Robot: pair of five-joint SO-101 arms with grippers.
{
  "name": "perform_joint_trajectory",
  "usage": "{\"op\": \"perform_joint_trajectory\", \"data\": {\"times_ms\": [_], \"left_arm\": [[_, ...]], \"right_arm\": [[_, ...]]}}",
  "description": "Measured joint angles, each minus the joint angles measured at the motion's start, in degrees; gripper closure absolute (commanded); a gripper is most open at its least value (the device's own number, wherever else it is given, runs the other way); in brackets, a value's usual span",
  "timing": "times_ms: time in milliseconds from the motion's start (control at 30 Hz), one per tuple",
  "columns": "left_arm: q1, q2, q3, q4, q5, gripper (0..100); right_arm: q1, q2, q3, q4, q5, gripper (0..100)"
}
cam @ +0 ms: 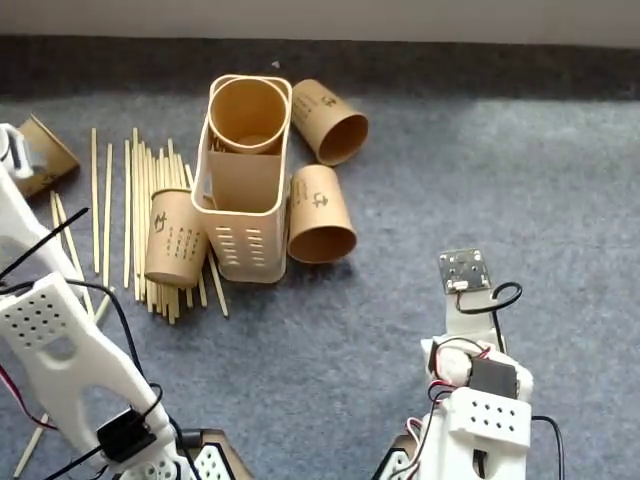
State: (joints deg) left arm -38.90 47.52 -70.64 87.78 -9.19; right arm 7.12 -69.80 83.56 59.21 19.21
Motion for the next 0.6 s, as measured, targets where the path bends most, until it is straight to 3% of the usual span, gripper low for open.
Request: {"op": "perform_joint_trajectory", "data": {"times_ms": [167, 333, 467, 600], "left_arm": [[5.89, 0.44, 0.0, -17.85, 4.75, 73], [8.0, 10.9, 0.0, -32.53, 2.2, 73], [5.45, 18.02, -0.09, -35.87, -1.14, 73], [0.53, 17.32, -0.09, -31.74, -1.58, 73]], "right_arm": [[0.0, 0.0, 0.0, 0.0, 0.0, 75.1], [0.0, 0.0, 0.0, 0.0, 0.0, 75.1], [0.0, 0.0, 0.0, 0.0, 0.0, 75.1], [0.0, 0.0, 0.0, 0.0, 0.0, 75.1]]}}
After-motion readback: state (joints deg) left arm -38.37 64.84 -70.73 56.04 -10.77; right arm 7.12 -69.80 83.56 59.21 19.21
